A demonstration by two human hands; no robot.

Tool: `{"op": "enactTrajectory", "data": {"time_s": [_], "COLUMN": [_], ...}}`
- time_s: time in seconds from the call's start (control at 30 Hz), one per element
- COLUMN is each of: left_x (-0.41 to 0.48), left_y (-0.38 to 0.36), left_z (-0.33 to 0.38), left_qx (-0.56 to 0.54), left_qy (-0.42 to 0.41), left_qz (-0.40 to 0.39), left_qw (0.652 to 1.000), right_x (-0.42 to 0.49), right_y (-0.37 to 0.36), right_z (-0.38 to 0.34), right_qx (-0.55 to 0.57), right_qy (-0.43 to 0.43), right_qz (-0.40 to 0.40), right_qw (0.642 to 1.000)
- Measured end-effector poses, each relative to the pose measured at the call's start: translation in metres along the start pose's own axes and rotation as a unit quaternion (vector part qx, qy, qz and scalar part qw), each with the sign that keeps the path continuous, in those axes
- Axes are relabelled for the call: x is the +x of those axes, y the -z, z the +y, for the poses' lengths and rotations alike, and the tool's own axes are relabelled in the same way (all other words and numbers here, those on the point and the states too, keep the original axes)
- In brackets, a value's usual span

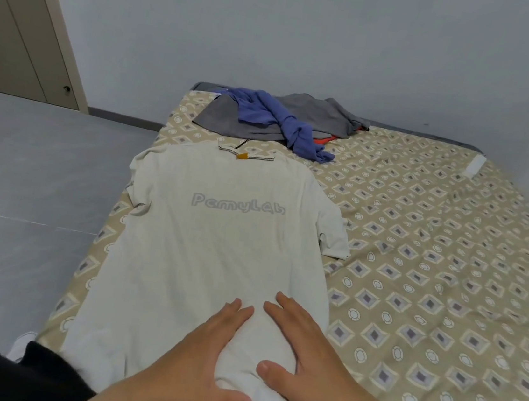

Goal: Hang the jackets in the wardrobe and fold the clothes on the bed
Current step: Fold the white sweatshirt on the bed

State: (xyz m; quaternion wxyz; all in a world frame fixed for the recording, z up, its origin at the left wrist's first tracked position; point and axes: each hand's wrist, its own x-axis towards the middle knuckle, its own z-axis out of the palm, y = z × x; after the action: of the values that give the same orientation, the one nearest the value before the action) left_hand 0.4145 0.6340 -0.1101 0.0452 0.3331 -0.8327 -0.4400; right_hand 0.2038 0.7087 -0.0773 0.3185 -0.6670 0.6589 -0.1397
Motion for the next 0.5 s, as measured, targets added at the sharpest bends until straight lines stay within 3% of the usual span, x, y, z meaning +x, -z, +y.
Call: {"op": "enactTrajectory", "data": {"time_s": [0.2, 0.3, 0.33, 0.4, 0.5], "left_x": [0.025, 0.048, 0.062, 0.088, 0.099], "left_y": [0.011, -0.002, -0.003, 0.002, 0.006], "left_z": [-0.010, -0.037, -0.044, -0.051, -0.075], "left_qx": [-0.210, -0.104, -0.071, 0.016, 0.123], "left_qy": [0.046, 0.038, 0.079, 0.138, 0.140], "left_qz": [0.012, 0.015, 0.011, 0.021, 0.016], "left_qw": [0.977, 0.994, 0.994, 0.990, 0.982], "right_x": [0.027, 0.049, 0.058, 0.076, 0.104], "right_y": [0.002, 0.004, 0.004, 0.001, -0.013], "right_z": [0.015, 0.030, 0.038, 0.060, 0.102], "right_qx": [0.163, 0.293, 0.301, 0.231, -0.051], "right_qy": [-0.069, -0.132, -0.150, -0.182, -0.153], "right_qz": [0.009, 0.018, 0.028, 0.036, 0.041], "right_qw": [0.984, 0.947, 0.941, 0.955, 0.986]}}
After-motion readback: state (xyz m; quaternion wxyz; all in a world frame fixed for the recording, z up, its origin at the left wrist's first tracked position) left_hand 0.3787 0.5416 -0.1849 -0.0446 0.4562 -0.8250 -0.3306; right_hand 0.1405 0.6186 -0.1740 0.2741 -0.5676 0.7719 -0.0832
